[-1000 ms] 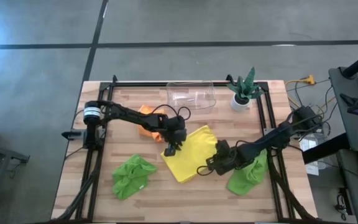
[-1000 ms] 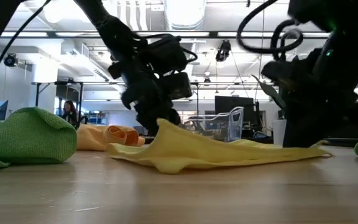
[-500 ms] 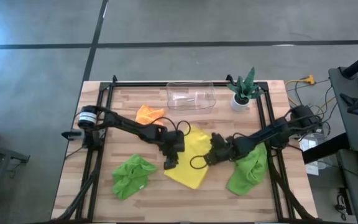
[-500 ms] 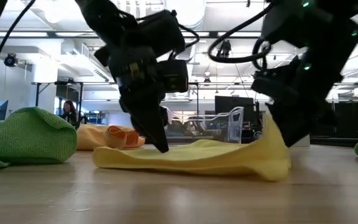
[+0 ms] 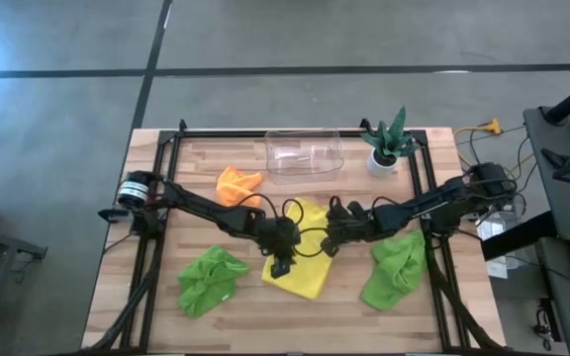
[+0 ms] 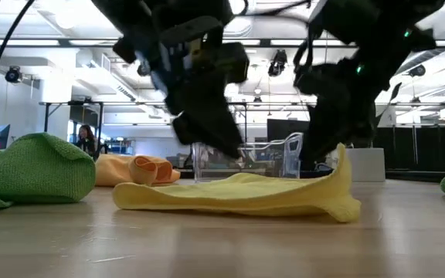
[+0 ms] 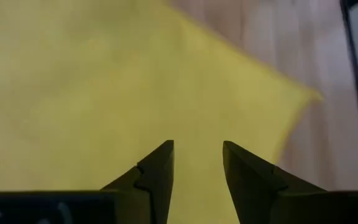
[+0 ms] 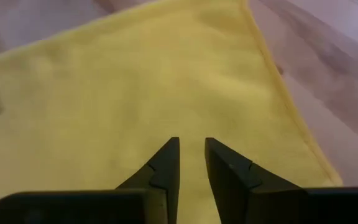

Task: Fold microfiber towels
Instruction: Fold the yellow microfiber towel

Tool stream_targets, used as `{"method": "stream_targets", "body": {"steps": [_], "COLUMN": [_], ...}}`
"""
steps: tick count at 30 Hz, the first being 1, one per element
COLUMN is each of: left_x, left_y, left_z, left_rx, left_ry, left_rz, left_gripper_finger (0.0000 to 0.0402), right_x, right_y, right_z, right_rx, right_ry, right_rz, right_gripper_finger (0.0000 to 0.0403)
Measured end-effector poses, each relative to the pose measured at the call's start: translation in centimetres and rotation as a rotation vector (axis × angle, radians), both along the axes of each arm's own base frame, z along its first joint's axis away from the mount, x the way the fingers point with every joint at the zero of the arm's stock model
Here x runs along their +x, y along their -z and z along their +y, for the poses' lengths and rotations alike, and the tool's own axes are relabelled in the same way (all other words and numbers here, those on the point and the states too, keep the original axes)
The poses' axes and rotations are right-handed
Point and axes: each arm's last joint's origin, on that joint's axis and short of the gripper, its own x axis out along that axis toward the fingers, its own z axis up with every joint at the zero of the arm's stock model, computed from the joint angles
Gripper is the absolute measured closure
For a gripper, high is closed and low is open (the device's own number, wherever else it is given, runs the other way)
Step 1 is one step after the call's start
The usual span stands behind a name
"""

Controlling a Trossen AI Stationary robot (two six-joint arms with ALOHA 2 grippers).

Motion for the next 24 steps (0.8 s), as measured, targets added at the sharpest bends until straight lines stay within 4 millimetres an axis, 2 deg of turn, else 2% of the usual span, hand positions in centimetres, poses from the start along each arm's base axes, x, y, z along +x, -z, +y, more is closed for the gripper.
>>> {"method": "stream_targets", "body": {"steps": [3, 6, 10, 14, 18, 24], "left_x": [0.1, 0.0, -0.3, -0.8, -1.2, -2.1], "left_y": [-0.5, 0.4, 1.3, 2.0, 2.6, 3.7], "left_z": [1.1, 2.7, 4.9, 6.5, 6.6, 4.9], "left_rx": [0.100, 0.130, 0.185, 0.215, 0.207, 0.144], "left_ry": [0.006, -0.017, -0.033, -0.057, -0.063, -0.052], "left_rz": [-0.045, 0.004, 0.026, 0.052, 0.071, 0.112], "left_gripper_finger": [0.0279, 0.0279, 0.0279, 0.0279, 0.0279, 0.0279], "right_x": [-0.5, -0.9, -1.1, -1.0, -0.9, -1.0], "right_y": [-1.0, -1.2, -0.6, 0.7, 1.9, 3.0], "right_z": [1.2, 2.6, 4.2, 4.4, 4.4, 3.6], "right_rx": [0.013, 0.053, 0.073, 0.086, 0.084, 0.051], "right_ry": [-0.039, -0.047, -0.006, 0.041, 0.074, 0.090], "right_rz": [-0.045, -0.074, -0.092, -0.060, -0.020, 0.060], "right_gripper_finger": [0.0330, 0.0330, 0.0330, 0.0330, 0.0330, 0.0330]}}
